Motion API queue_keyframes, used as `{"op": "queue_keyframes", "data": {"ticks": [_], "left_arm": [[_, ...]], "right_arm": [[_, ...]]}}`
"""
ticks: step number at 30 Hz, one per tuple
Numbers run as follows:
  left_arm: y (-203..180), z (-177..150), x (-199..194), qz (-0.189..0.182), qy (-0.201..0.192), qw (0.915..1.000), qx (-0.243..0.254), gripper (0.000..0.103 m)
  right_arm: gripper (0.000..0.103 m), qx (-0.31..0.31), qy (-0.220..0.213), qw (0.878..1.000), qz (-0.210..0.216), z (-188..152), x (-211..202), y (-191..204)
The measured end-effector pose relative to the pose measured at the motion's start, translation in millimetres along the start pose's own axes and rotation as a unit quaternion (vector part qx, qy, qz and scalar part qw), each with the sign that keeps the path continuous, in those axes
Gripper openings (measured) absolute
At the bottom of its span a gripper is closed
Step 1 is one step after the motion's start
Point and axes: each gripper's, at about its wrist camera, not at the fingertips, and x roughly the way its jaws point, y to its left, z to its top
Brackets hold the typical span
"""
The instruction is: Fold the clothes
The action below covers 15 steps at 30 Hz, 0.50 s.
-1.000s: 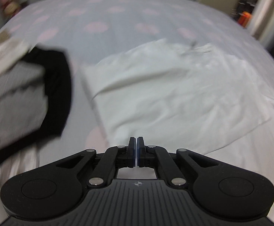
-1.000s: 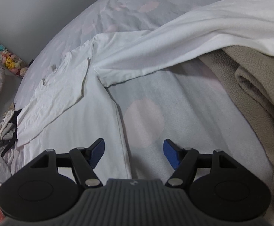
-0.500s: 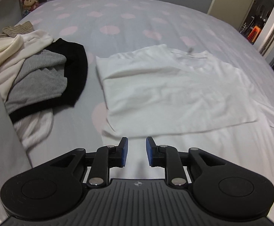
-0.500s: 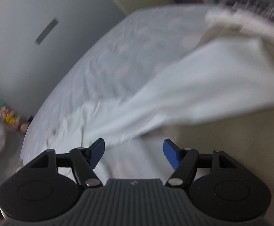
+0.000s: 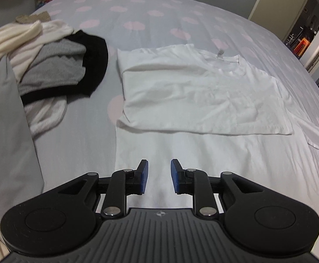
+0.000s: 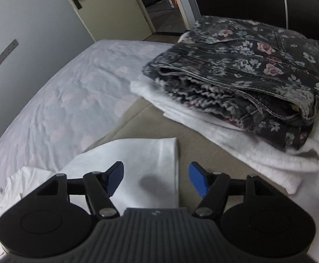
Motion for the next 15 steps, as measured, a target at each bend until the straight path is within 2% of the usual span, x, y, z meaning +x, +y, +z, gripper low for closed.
{"op": "queue_keyframes", "data": {"ticks": [2,8,11,12,13,15], "left_arm": [[-3,-3,3,-0.001,0.004,1.0000,0.001,0.021],[-13,-5,8,-0.005,0.010,0.9999,0.003,0.021],[-16,-6,11,-0.010,0.011,0.9999,0.001,0.021],[-17,-6,12,-0.012,0.011,0.9999,0.000,0.021],[-18,-6,12,-0.014,0.011,0.9998,0.000,0.021],[-19,-7,10,-0.019,0.009,0.9998,0.001,0.021]], "right_arm": [[0.055,0.015,0.008,1.000,0.002,1,9,-5],[0.051,0.032,0.012,0.999,0.005,-5,25,-10],[0.032,0.036,0.015,0.999,0.013,-7,26,-7],[0.019,0.034,0.018,0.999,0.018,-7,26,-5],[0.011,0.032,0.020,0.999,0.025,-5,24,-2],[0.007,0.024,0.008,0.999,0.025,-1,16,8]]}}
